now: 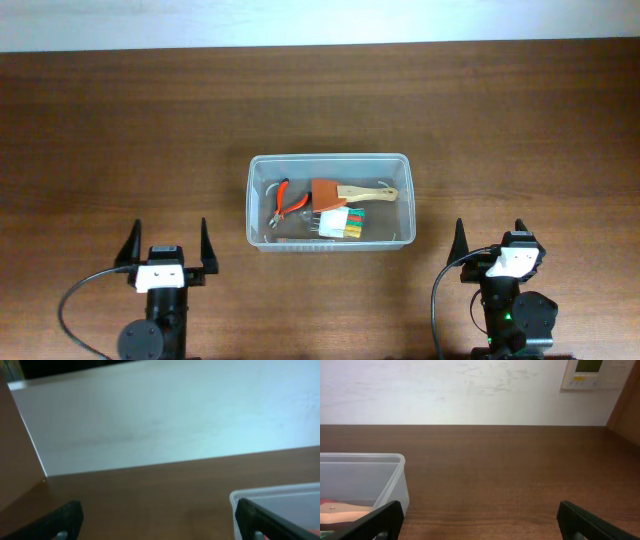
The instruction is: Pack container
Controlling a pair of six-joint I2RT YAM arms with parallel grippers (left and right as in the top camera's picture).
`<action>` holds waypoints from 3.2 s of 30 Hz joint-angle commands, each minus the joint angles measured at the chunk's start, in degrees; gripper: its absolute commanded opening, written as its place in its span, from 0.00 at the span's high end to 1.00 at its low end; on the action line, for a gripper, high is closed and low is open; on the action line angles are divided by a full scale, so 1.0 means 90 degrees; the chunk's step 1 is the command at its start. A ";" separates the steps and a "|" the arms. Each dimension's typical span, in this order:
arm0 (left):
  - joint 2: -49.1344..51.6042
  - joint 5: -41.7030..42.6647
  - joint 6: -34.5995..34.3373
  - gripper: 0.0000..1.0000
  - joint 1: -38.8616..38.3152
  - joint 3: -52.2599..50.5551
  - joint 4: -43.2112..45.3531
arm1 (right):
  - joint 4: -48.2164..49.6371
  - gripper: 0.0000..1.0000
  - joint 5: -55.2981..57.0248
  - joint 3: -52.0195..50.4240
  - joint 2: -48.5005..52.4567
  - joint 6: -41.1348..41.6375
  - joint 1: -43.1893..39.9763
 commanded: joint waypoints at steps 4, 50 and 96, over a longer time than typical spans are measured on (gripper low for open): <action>-0.0034 -0.0027 -0.0005 0.01 0.0015 -0.0398 0.0041 | 0.0022 0.01 -0.0056 -0.0078 -0.0046 -0.0010 -0.0041; -0.0068 0.0000 -0.0447 0.01 0.0170 -0.0391 -0.0661 | 0.0022 0.01 -0.0056 -0.0078 -0.0046 -0.0010 -0.0041; -0.0068 0.0257 -0.0512 0.01 -0.0301 -0.0389 -0.0636 | 0.0022 0.01 -0.0056 -0.0078 -0.0046 -0.0010 -0.0041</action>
